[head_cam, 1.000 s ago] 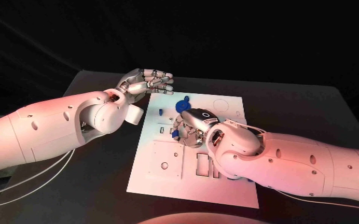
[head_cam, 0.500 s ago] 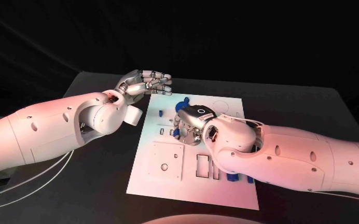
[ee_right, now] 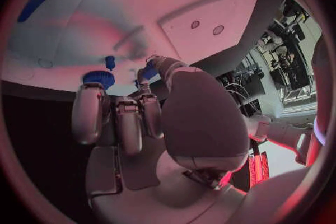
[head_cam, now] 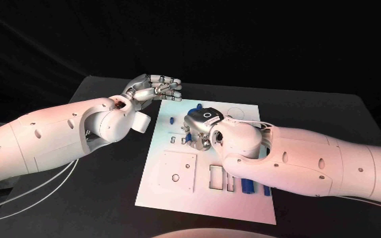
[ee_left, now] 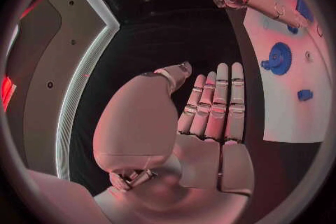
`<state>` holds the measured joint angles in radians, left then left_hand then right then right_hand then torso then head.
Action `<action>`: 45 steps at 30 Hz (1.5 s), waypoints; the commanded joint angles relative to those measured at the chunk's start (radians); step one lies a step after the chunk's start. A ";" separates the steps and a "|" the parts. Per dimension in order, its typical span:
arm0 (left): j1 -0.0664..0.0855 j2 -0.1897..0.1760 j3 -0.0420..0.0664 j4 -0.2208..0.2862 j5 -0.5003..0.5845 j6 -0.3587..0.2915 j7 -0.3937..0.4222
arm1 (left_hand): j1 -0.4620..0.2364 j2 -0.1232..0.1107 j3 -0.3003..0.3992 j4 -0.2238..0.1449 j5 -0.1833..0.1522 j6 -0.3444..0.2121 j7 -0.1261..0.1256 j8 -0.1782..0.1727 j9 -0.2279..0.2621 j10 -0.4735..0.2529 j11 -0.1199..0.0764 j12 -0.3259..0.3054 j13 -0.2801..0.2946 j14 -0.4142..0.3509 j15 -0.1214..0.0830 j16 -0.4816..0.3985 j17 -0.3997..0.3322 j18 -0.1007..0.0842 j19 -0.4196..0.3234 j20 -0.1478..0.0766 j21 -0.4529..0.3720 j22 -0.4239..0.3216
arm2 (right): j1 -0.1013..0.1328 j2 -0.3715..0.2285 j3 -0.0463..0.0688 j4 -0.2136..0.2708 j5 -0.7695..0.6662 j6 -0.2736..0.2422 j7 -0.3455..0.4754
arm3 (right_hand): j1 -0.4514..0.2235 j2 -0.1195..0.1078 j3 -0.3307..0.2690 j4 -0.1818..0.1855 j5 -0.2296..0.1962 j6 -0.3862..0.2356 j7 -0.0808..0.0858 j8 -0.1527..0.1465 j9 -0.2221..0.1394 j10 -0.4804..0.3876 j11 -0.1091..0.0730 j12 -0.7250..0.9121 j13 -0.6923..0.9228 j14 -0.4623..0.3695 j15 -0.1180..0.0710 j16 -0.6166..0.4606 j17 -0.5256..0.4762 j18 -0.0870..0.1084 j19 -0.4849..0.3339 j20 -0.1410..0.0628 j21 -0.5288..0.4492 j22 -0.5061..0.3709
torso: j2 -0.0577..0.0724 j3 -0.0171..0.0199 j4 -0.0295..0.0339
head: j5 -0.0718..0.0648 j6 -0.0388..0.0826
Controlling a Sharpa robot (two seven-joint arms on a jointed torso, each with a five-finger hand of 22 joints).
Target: Assemble the parts on the task board
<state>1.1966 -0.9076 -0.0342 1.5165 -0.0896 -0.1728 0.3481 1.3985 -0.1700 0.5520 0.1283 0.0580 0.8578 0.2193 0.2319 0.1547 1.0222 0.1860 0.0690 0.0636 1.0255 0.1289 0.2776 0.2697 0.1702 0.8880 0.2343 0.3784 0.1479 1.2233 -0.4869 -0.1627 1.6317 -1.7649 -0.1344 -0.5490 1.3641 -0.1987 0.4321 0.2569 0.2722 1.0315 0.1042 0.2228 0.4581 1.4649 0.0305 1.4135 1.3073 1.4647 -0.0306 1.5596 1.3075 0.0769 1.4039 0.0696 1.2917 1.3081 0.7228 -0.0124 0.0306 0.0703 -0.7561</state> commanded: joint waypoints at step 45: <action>0.001 0.008 0.001 -0.009 -0.008 0.015 0.003 | -0.013 0.002 0.000 -0.006 -0.005 -0.004 0.029 -0.006 -0.001 -0.003 0.002 -0.004 0.002 0.000 0.003 -0.007 0.003 0.011 -0.006 -0.001 0.005 -0.001 | 0.017 0.061 -0.009 -0.032 -0.142 0.195 -0.025 | -0.038 -0.001 -0.001 0.012 0.001 0.012 -0.002 0.009 0.008 0.009 -0.008 0.000 0.113 0.098 -0.011 0.001 0.224 -0.006 0.002 -0.001 -0.004 0.050 | 0.002 0.0029 -0.0024 | 0.019 -0.011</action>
<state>1.1967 -0.9020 -0.0342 1.5061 -0.0937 -0.1725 0.3471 1.3945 -0.1660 0.5520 0.1283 0.0580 0.8577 0.2193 0.2319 0.1550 1.0222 0.1860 0.0690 0.0644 1.0255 0.1289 0.2736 0.2720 0.1701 0.8880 0.2342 0.3784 0.1481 1.2412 -0.4277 -0.1698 1.6009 -1.8869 0.0430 -0.5657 1.3324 -0.2012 0.4321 0.2626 0.2684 1.0364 0.1034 0.2280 0.4592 1.4649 0.0305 1.4135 1.3077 1.4684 -0.0342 1.5596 1.3081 0.0769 1.4038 0.0697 1.2915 1.3075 0.7241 -0.0093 0.0286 0.0877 -0.7663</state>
